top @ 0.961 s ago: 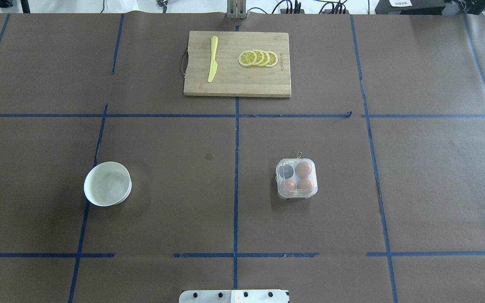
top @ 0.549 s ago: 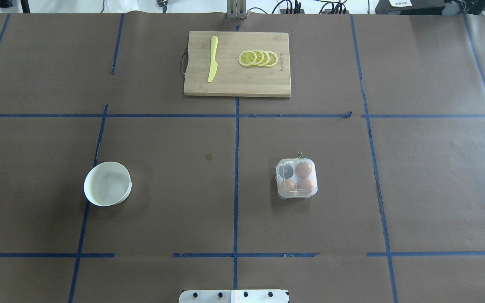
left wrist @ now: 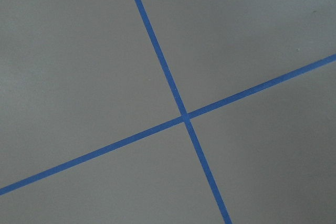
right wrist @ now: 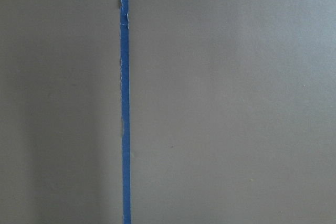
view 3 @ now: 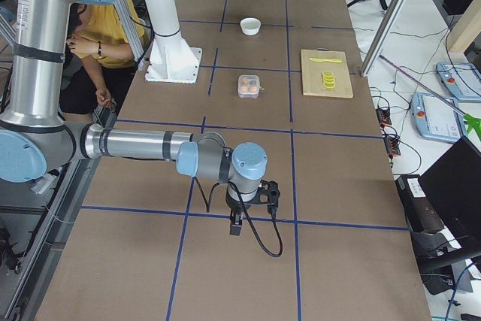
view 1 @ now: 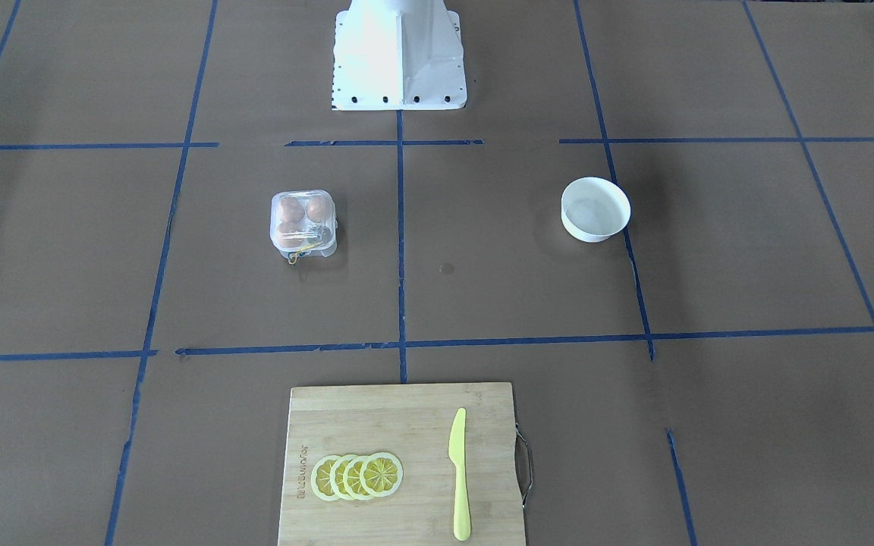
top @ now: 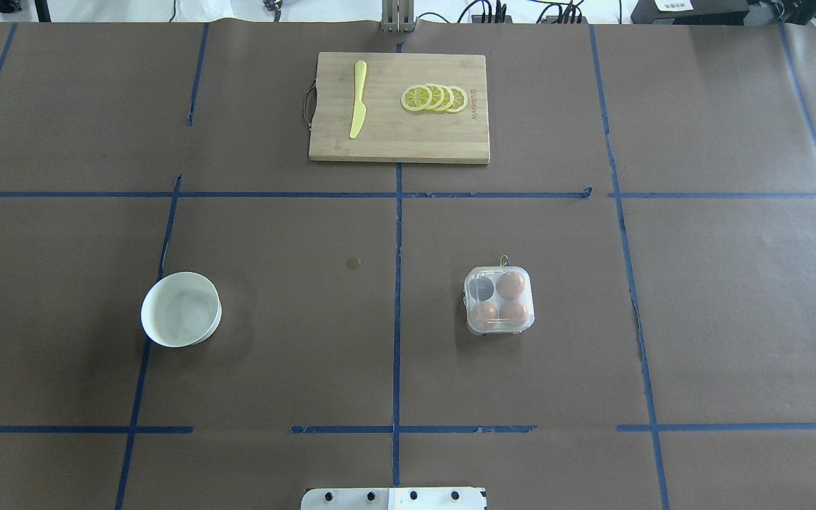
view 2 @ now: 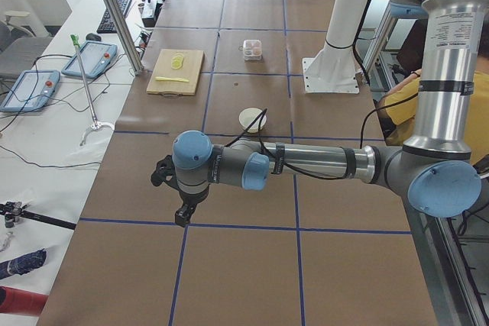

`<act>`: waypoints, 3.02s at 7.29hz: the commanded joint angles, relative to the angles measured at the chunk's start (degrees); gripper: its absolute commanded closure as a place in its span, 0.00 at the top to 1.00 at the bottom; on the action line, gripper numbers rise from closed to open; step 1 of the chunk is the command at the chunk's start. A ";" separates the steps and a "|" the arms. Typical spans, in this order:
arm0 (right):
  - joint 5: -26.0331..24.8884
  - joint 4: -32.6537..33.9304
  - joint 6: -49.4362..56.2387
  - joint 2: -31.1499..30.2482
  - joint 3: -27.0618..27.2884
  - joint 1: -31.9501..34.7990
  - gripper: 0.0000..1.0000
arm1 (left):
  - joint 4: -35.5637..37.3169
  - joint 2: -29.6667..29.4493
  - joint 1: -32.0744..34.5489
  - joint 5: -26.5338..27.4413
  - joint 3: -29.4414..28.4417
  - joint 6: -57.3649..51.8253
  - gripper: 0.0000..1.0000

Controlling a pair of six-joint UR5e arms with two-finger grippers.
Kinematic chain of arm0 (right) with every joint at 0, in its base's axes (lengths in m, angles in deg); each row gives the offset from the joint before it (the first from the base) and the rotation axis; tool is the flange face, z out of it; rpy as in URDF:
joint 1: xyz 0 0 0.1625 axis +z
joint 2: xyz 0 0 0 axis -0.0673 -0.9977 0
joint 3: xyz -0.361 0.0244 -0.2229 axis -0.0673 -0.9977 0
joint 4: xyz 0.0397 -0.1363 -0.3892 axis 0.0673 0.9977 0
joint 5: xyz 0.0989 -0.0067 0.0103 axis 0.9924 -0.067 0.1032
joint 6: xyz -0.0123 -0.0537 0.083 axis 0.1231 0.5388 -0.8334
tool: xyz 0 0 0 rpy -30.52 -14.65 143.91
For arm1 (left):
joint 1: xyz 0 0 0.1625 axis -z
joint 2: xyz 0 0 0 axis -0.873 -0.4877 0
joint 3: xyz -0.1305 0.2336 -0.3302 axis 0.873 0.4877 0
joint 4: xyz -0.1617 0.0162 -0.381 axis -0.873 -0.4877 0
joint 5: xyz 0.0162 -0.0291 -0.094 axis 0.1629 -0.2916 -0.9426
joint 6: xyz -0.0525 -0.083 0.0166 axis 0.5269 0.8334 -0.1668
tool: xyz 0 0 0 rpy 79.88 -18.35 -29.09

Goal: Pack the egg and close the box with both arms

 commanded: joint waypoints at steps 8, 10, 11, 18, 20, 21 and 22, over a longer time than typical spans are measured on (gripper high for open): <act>0.03 -0.09 0.24 0.31 0.39 0.00 1.00 | 0.08 0.62 0.00 0.11 -0.20 0.06 1.00; 0.12 -0.09 0.24 0.31 0.48 0.00 1.00 | 0.08 0.62 0.00 0.11 -0.29 0.06 1.00; 0.38 -0.09 0.24 0.31 0.57 0.00 1.00 | 0.08 0.62 0.00 0.20 -0.29 -0.03 1.00; 0.64 -4.38 0.24 -0.22 -0.13 0.00 1.00 | 0.08 0.62 0.09 0.11 0.24 -0.12 1.00; 0.64 -4.48 0.33 -0.22 -0.13 0.00 1.00 | 0.08 0.70 0.09 0.20 0.15 -0.12 1.00; 0.64 -4.48 0.33 -0.22 -0.13 0.00 1.00 | 0.08 0.79 0.09 0.28 -0.11 -0.12 1.00; 0.73 -4.48 0.24 -0.22 -0.13 0.00 1.00 | 0.08 0.79 0.18 0.28 -0.28 -0.12 1.00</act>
